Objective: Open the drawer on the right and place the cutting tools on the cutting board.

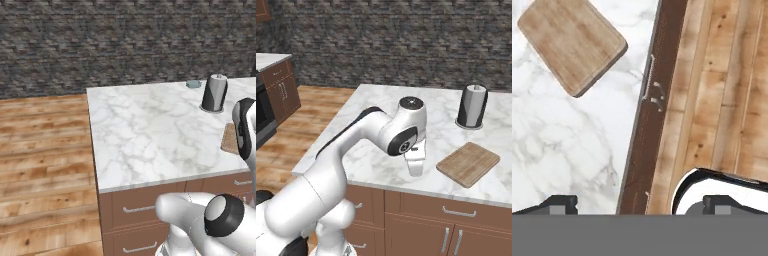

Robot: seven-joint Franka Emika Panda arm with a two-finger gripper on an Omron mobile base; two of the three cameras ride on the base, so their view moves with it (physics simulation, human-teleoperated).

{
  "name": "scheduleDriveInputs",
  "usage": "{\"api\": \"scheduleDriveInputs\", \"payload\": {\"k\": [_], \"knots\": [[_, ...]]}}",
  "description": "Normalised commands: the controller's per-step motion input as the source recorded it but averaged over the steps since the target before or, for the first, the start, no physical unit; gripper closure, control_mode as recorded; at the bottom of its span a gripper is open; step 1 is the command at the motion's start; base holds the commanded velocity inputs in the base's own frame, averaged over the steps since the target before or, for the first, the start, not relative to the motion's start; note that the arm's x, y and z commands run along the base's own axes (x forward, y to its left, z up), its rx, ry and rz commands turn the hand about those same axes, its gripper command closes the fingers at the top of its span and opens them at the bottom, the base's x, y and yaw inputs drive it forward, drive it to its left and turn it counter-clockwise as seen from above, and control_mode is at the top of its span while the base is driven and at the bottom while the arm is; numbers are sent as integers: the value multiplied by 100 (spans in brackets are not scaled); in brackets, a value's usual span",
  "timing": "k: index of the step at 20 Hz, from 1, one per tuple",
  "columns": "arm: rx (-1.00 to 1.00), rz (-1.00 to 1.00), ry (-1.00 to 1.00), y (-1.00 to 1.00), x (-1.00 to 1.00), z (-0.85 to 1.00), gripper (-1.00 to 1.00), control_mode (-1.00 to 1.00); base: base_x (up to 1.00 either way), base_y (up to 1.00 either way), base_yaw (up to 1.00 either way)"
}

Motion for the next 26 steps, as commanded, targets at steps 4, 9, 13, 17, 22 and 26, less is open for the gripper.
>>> {"api": "scheduleDriveInputs", "payload": {"k": [4,9,13,17,22,26], "knots": [[8,-4,0,-46,1,-71,-100,-100,0,0,0],[20,-8,-13,-44,-23,-71,-100,-100,0,0,0],[34,-10,-19,-66,-65,-49,-100,-100,0,0,0],[23,-23,-17,-67,-54,-35,-100,-100,0,0,0],[12,-13,-35,-27,-49,0,-100,-100,0,0,0],[-1,-7,-46,54,14,-38,-100,-100,0,0,0]]}}
